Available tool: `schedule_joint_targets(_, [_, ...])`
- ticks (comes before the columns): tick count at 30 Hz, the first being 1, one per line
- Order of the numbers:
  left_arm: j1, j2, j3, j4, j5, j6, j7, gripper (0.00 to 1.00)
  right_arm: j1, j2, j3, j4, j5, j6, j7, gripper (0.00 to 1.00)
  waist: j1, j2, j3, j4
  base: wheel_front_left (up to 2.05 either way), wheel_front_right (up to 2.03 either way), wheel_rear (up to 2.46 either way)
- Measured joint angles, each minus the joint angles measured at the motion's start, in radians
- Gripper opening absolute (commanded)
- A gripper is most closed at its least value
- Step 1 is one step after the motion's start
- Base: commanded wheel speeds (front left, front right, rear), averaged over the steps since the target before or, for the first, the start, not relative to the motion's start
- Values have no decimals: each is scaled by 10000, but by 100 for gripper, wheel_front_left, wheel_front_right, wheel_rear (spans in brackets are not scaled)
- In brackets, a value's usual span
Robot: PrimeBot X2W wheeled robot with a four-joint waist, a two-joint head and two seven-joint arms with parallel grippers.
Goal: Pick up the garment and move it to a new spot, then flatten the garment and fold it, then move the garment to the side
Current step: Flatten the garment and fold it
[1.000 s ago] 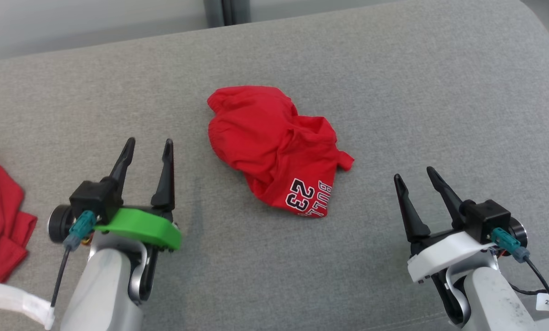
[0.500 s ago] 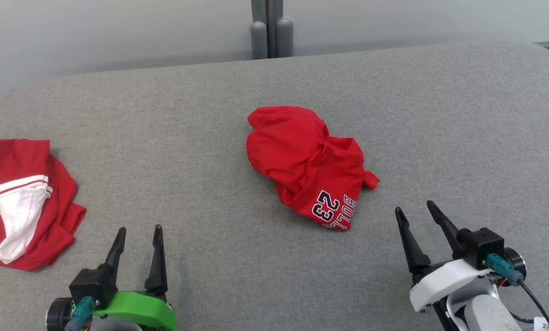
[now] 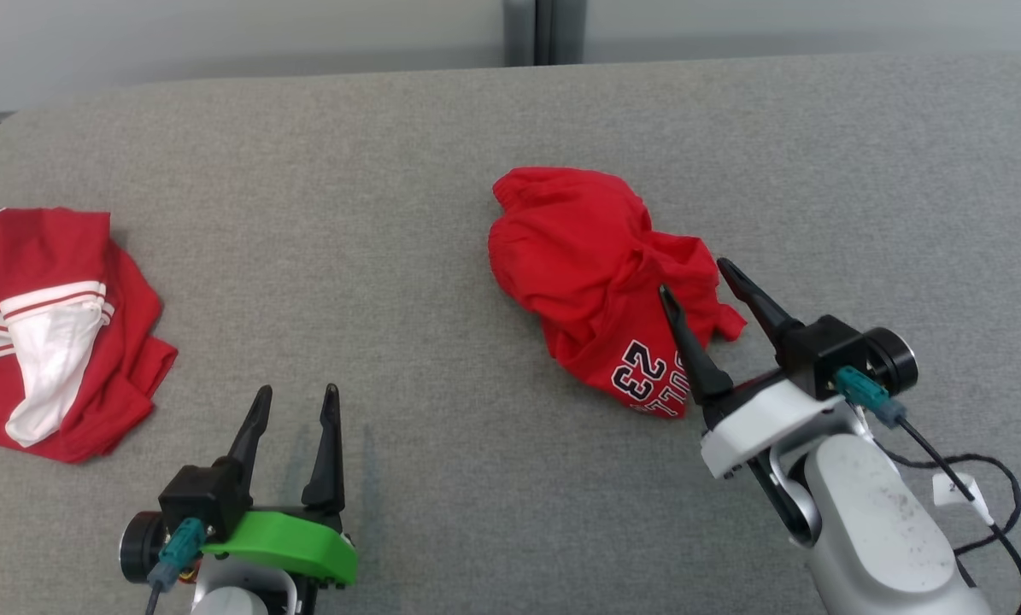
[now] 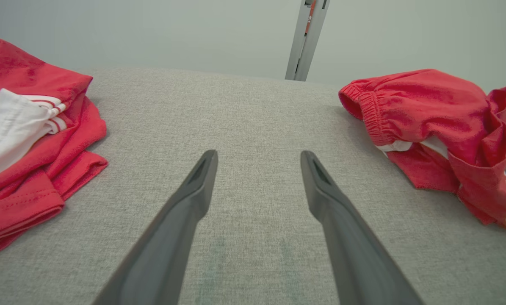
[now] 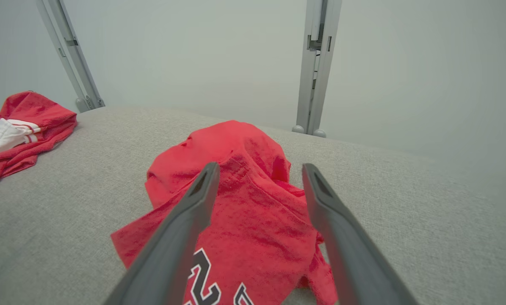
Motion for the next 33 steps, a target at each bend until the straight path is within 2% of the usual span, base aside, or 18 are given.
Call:
schedule_joint_targets(5, [-150,-10,-102,59,-136,0,0,100,-941,0,314,518,-25,0,-2,100,0,0,349,271,0,0,0])
schedule_joint_targets(10, [-174,-19,-265,107,-199,0,0,100,-1215,6,449,949,10,0,-2,100,0,0,574,547,0,0,0])
schedule_joint_targets(11, [-190,-21,-280,115,-205,0,0,100,-1233,2,405,999,12,0,-2,49,0,0,607,598,0,0,0])
schedule_joint_targets(12, [-213,-21,-291,119,-205,0,0,100,-1232,2,357,1053,12,0,-2,13,0,0,632,644,0,0,0])
schedule_joint_targets(13, [-227,-21,-299,119,-205,0,0,100,-1220,-4,324,1070,27,0,-2,0,0,0,644,677,0,0,0])
schedule_joint_targets(19, [-235,-23,-221,117,-203,0,0,100,-947,-4,109,1187,148,0,-2,0,0,0,579,686,0,0,0])
schedule_joint_targets(22, [-231,-25,-205,128,-205,0,0,100,-965,-8,105,577,334,0,-2,0,0,0,514,650,0,0,0])
schedule_joint_targets(25, [-220,-29,-228,144,-245,0,0,100,-1228,-23,629,-186,577,0,0,0,0,0,414,643,0,0,0])
schedule_joint_targets(29, [-200,-35,-345,205,-267,0,0,100,-2732,-15,1785,-1101,773,0,10,0,0,0,249,703,0,0,0])
schedule_joint_targets(33, [-163,-40,-493,309,-401,0,0,100,-4989,2,2293,-1461,1352,0,10,0,0,0,132,896,0,0,0])
